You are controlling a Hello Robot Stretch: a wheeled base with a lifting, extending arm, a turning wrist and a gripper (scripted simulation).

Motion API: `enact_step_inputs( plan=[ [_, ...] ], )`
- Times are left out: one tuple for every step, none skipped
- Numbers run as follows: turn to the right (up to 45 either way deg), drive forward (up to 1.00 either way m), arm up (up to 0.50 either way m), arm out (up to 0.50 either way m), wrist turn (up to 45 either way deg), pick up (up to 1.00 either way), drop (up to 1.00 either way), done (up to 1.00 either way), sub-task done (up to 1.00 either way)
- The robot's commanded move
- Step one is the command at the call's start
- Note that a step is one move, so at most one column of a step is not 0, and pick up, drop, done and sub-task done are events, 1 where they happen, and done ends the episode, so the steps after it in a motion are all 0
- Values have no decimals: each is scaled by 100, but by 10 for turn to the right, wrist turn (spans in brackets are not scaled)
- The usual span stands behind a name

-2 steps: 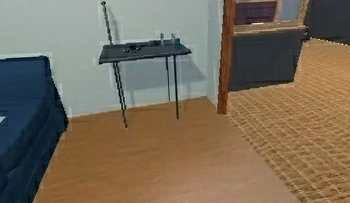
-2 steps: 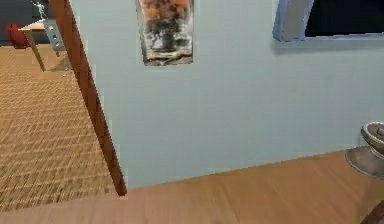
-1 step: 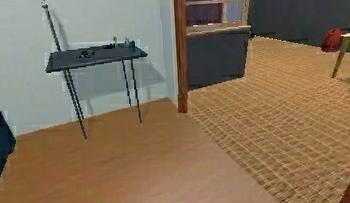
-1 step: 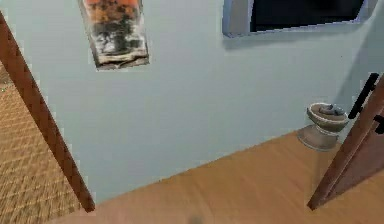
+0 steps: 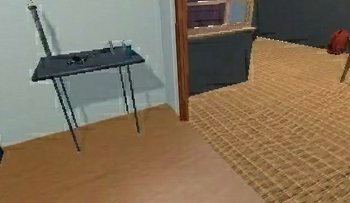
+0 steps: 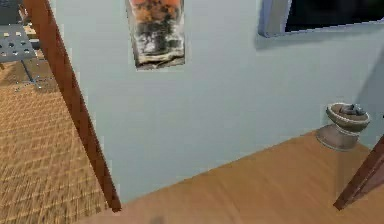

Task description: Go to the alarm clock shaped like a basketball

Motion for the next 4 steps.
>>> enact_step_inputs(
  plan=[
    [180,0,0,0,0,0,0,0,0],
    [0,95,0,0,0,0,0,0,0],
    [450,0,0,0,0,0,0,0,0],
    [0,55,0,0,0,0,0,0,0]
  ],
)
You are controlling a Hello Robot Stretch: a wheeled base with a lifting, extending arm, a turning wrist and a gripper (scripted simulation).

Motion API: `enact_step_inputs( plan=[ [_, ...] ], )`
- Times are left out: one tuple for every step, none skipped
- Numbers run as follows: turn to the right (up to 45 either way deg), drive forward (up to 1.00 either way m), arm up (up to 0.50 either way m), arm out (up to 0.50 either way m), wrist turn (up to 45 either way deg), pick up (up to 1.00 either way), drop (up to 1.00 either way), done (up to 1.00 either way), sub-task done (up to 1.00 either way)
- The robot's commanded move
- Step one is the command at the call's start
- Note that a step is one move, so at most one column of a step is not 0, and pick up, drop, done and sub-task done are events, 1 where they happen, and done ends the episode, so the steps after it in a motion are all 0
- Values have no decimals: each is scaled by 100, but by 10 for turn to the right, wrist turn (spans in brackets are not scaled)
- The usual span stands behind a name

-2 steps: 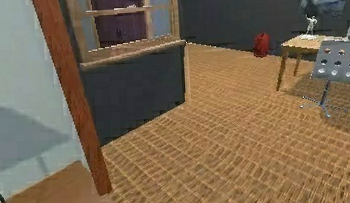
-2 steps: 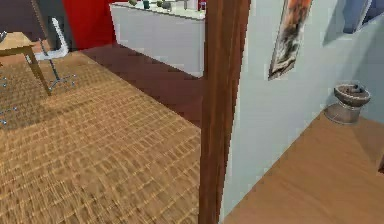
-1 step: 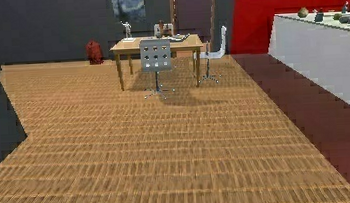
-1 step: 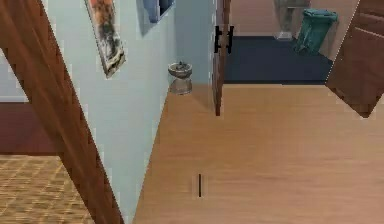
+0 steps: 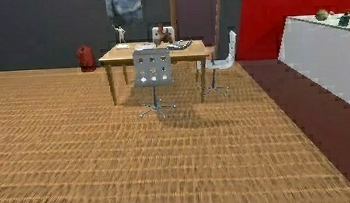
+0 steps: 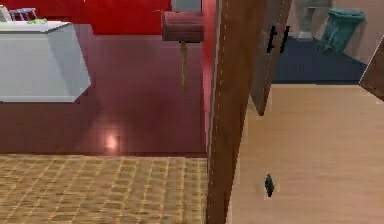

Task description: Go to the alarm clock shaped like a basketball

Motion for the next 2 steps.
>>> enact_step_inputs(
  plan=[
    [120,0,0,0,0,0,0,0,0],
    [0,10,0,0,0,0,0,0,0]
  ],
)
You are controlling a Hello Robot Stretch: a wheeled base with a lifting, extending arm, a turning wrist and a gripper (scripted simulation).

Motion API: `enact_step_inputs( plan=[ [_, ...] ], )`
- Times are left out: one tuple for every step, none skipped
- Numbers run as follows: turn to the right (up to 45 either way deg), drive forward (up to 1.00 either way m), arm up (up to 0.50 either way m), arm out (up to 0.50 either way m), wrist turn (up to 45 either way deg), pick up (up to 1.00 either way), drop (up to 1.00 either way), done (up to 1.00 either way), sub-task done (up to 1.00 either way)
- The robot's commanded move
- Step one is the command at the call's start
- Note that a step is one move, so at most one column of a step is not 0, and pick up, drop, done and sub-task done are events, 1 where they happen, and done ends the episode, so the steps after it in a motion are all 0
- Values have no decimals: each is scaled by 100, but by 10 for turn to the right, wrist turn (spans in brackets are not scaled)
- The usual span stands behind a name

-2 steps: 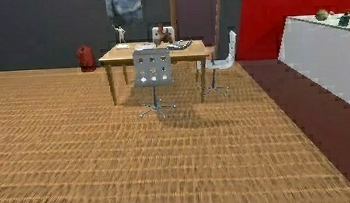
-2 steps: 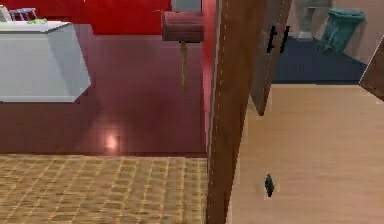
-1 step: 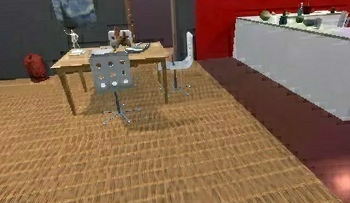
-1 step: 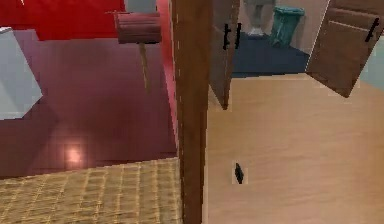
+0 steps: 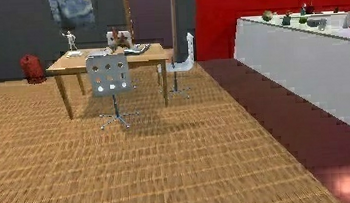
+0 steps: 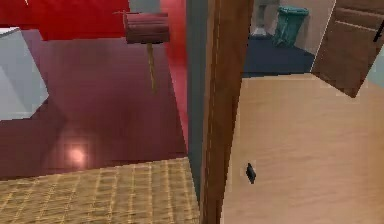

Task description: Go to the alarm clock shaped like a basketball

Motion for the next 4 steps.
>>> enact_step_inputs(
  plan=[
    [150,0,0,0,0,0,0,0,0],
    [0,100,0,0,0,0,0,0,0],
    [30,0,0,0,0,0,0,0,0],
    [0,100,0,0,0,0,0,0,0]
  ],
)
